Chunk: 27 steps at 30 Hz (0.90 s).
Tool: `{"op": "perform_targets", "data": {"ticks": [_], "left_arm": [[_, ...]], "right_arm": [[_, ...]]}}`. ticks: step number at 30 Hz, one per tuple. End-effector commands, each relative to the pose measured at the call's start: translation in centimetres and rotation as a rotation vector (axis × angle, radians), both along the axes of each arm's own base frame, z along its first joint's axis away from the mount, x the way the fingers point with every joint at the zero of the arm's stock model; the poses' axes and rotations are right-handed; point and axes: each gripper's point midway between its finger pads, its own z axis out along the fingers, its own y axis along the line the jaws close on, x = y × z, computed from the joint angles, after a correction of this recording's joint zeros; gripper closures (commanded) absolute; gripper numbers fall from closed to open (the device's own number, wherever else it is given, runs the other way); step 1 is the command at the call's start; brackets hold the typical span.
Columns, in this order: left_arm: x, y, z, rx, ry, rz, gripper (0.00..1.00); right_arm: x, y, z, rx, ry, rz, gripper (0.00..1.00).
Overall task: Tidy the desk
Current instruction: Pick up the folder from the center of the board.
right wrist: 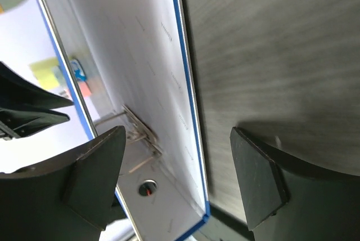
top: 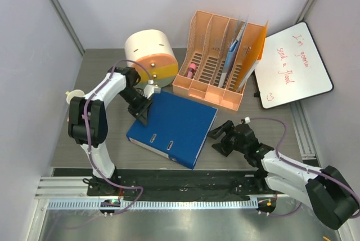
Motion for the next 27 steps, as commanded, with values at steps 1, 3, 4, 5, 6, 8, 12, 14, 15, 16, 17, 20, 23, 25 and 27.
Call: {"op": "perform_targets", "data": {"ticks": [1, 3, 4, 5, 6, 8, 12, 14, 15, 16, 17, 20, 23, 25, 27], "left_arm": [[3.9, -1.0, 0.5, -0.021, -0.087, 0.033, 0.64], [4.8, -1.7, 1.7, -0.045, -0.104, 0.043, 0.64], [4.6, -1.8, 2.3, -0.053, -0.089, 0.041, 0.64], [4.7, -2.3, 3.0, -0.068, -0.101, 0.039, 0.64], [5.3, -2.6, 3.9, -0.081, -0.131, 0.04, 0.64], [6.0, -3.2, 4.9, -0.096, -0.174, 0.048, 0.64], [6.9, -5.5, 5.0, -0.086, -0.223, 0.046, 0.64], [7.4, -6.1, 3.9, -0.064, -0.233, 0.044, 0.64], [7.1, -6.6, 3.5, -0.061, -0.225, 0.036, 0.65], [7.1, -6.9, 2.7, -0.049, -0.202, 0.043, 0.65], [7.1, -7.1, 2.4, -0.042, -0.197, 0.039, 0.65], [7.3, -7.5, 1.0, -0.006, -0.21, 0.028, 0.65], [7.2, -7.6, -0.1, 0.005, -0.178, 0.031, 0.66], [7.2, -7.8, -0.4, 0.012, -0.178, 0.028, 0.66], [6.9, -7.9, -0.9, 0.022, -0.179, 0.019, 0.66]], "right_arm": [[1.8, 0.4, 0.6, 0.041, -0.082, -0.05, 0.19], [1.3, 0.2, 0.3, 0.023, -0.053, -0.037, 0.2], [1.4, 0.3, 1.3, 0.029, -0.076, -0.035, 0.2], [1.5, -0.2, 1.6, 0.002, -0.097, -0.043, 0.2], [0.7, -1.1, 0.6, -0.052, -0.051, -0.049, 0.2], [0.7, -1.8, 2.4, -0.056, -0.1, -0.065, 0.2], [0.3, -3.4, 2.5, -0.073, -0.103, -0.131, 0.2], [0.1, -3.3, 2.1, -0.056, -0.1, -0.135, 0.2], [0.4, -3.2, 2.5, -0.04, -0.116, -0.139, 0.2], [0.5, -3.1, 2.4, -0.035, -0.116, -0.141, 0.2], [0.7, -3.1, 2.5, -0.033, -0.123, -0.143, 0.2], [1.5, -2.6, 3.0, -0.039, -0.146, -0.135, 0.17], [2.9, -1.9, 3.5, -0.049, -0.18, -0.127, 0.15], [4.0, -1.4, 3.5, -0.068, -0.188, -0.125, 0.13], [5.2, -0.7, 4.3, -0.044, -0.236, -0.125, 0.13]]}}
